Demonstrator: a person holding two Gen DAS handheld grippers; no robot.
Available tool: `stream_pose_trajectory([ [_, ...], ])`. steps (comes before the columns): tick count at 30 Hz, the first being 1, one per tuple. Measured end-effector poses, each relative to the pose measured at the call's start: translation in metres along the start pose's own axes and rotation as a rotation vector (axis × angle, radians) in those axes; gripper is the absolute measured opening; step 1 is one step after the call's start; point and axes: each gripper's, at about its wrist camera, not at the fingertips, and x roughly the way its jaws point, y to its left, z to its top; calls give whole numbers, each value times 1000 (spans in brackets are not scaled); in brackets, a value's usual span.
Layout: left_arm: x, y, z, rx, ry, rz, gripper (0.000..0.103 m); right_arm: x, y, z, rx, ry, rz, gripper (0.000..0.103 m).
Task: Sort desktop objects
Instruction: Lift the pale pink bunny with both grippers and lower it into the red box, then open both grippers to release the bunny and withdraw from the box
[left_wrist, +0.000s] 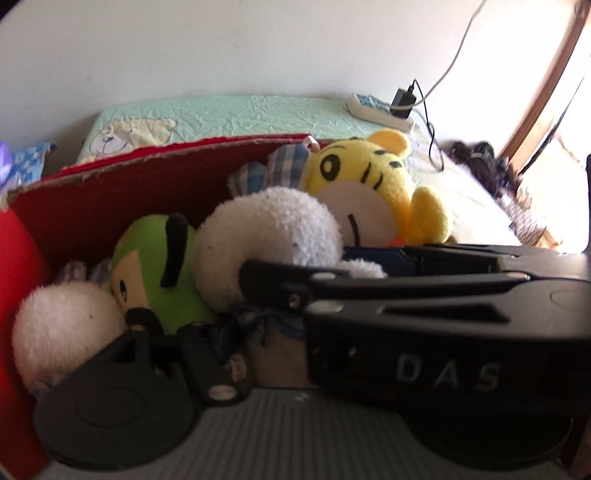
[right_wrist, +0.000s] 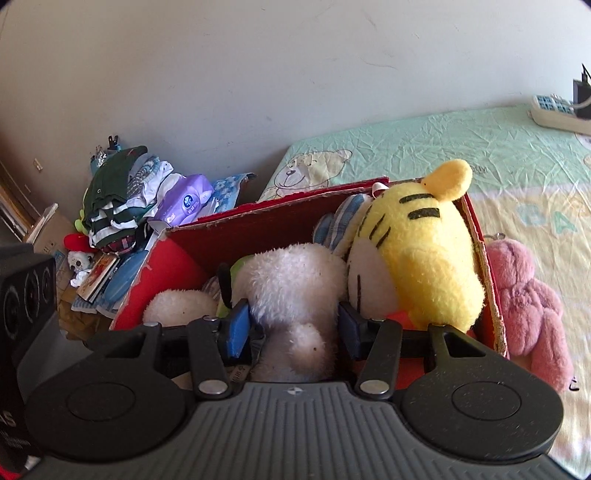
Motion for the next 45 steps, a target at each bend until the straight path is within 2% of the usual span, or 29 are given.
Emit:
stream_pose_trajectory([
  [4, 1, -5, -1, 34, 9, 27, 68, 2, 0, -4, 3, -7, 0, 56],
  [14, 3, -10, -1, 40, 15, 56, 72, 2, -2, -6, 6, -14, 14, 58],
  [34, -4, -13, 5, 26, 18, 68, 82, -22, -10, -2, 87, -27, 69, 60],
  [36, -7, -13, 4, 24, 13, 63, 83, -27, -11, -2, 99, -43, 67, 56],
  [40, -12, -12, 5, 12, 13, 55, 84, -30, -13, -2, 112, -51, 60, 37],
  [45, -13, -11, 4, 10, 15, 52, 84, -25, -12, -4, 117, -31, 49, 36],
])
